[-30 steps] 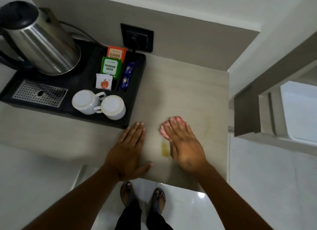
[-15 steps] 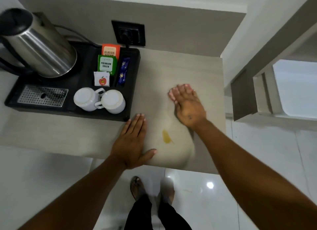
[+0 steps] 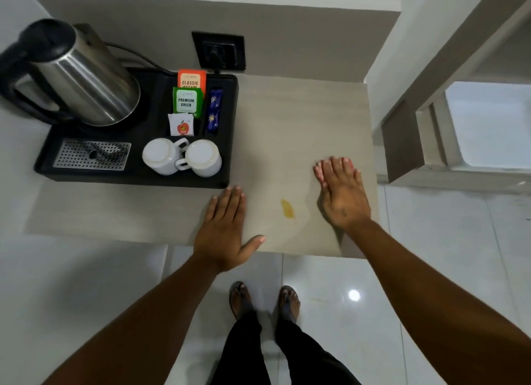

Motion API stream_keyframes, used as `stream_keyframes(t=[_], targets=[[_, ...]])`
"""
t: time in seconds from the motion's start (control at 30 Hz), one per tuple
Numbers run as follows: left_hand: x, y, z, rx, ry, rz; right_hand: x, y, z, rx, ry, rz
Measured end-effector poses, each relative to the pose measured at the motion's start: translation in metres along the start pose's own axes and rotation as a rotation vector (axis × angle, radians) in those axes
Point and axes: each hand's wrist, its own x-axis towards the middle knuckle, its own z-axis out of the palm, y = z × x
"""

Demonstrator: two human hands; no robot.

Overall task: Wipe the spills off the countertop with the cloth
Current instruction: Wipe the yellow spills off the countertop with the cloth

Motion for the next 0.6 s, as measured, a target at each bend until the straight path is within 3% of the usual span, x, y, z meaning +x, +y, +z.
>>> stream_keyframes(t=[0.17, 0.37, 0.6], targets=[[0.001, -0.007, -0.003, -0.005, -0.008, 0.063, 0.01, -0.066, 0.02, 0.042, -0.009, -0.072], [-0.006, -0.031, -0.005, 0.029, -0.013, 0.149, -0.09, -0.097, 0.04, 0.001, -0.095, -0.246], [-0.008, -0.032, -0.009, 0.067, -0.054, 0.153, -0.073, -0.01, 0.004, -0.007, -0.055, 0.123]])
